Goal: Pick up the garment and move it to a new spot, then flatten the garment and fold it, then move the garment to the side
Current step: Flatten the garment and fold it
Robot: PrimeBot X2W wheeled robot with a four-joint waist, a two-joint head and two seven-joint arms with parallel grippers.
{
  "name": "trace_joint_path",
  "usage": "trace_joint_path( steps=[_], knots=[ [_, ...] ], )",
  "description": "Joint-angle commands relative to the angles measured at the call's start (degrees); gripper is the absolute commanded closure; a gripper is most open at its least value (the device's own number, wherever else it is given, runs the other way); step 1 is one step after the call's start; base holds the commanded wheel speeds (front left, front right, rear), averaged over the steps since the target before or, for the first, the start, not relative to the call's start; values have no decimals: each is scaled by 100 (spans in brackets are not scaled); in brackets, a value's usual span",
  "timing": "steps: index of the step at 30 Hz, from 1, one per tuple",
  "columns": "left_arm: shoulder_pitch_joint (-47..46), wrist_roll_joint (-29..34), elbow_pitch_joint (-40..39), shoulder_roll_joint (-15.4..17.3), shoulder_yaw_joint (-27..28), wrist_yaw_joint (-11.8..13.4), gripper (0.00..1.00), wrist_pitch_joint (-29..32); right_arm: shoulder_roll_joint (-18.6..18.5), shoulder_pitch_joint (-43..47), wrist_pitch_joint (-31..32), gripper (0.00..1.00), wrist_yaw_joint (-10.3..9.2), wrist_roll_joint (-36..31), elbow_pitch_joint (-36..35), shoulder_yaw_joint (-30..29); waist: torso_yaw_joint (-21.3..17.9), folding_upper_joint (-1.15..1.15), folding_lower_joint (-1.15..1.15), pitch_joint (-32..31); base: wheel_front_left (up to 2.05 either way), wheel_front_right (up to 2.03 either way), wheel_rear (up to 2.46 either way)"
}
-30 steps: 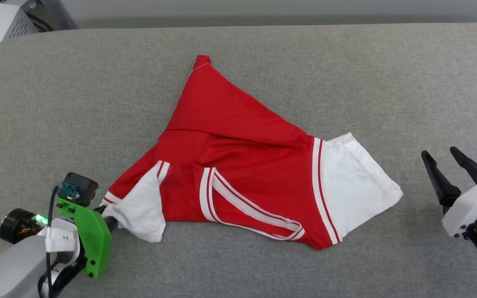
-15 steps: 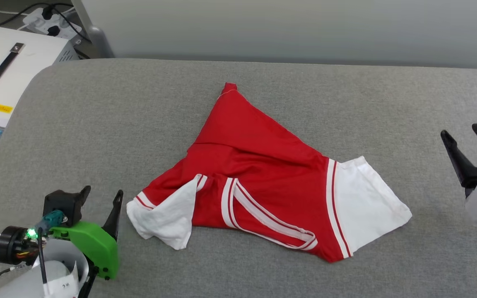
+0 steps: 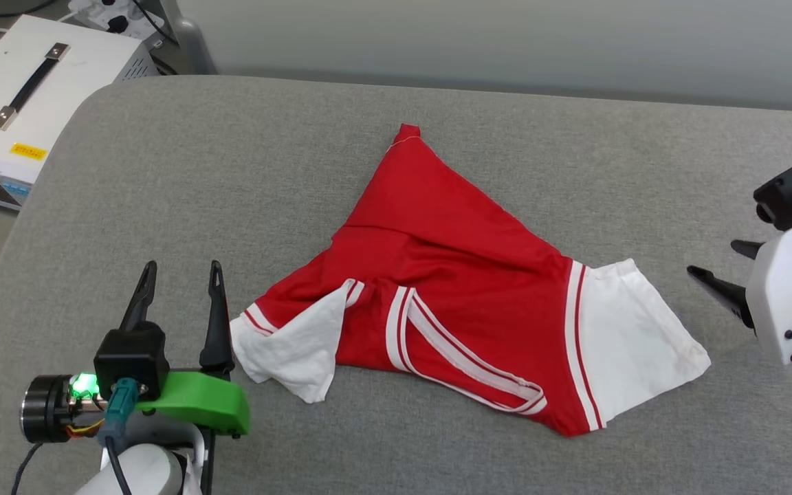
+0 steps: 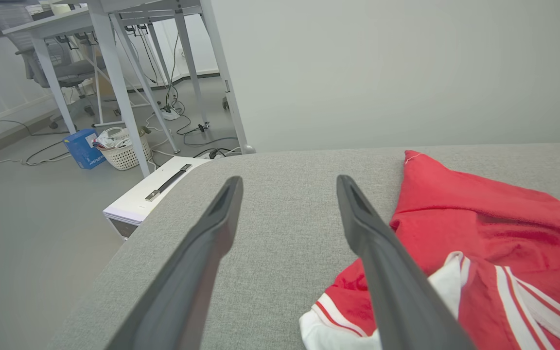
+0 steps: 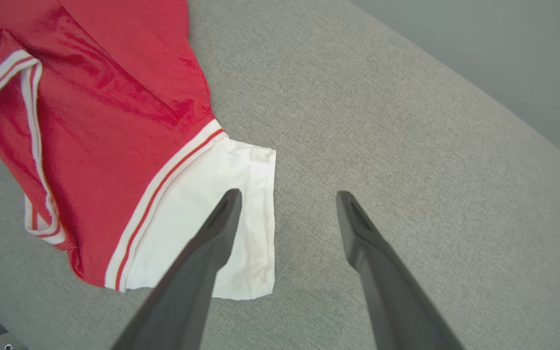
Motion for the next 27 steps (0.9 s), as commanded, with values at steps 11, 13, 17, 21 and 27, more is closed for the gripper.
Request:
trace_joint_path(
  steps=[11, 13, 17, 21, 27],
  knots=[
    [504, 979, 139, -1001, 962, -633, 0, -32, 163, -224, 648, 0, -4, 205, 961, 967, 232, 0, 0, 546, 0, 0, 0],
    [510, 1094, 234, -1146, 1115, -800, 0, -32, 304, -195, 533, 0, -4, 197, 1291, 1130, 255, 0, 0, 623, 0, 0, 0],
    [530, 1326, 425, -1408, 1359, -1103, 0, -32, 586, -150, 278, 0, -4, 282, 1788, 1502, 261, 0, 0, 687, 0, 0, 0],
    [591, 1520, 591, -1593, 1601, -1339, 0, -32, 655, -349, -205, 100, -4, 348, 1892, 1738, 172, 0, 0, 615, 0, 0, 0],
    [773, 1771, 732, -1809, 1905, -1628, 0, -32, 345, -732, -1144, 100, -4, 589, 1577, 1504, 15, 0, 0, 393, 0, 0, 0]
  ],
)
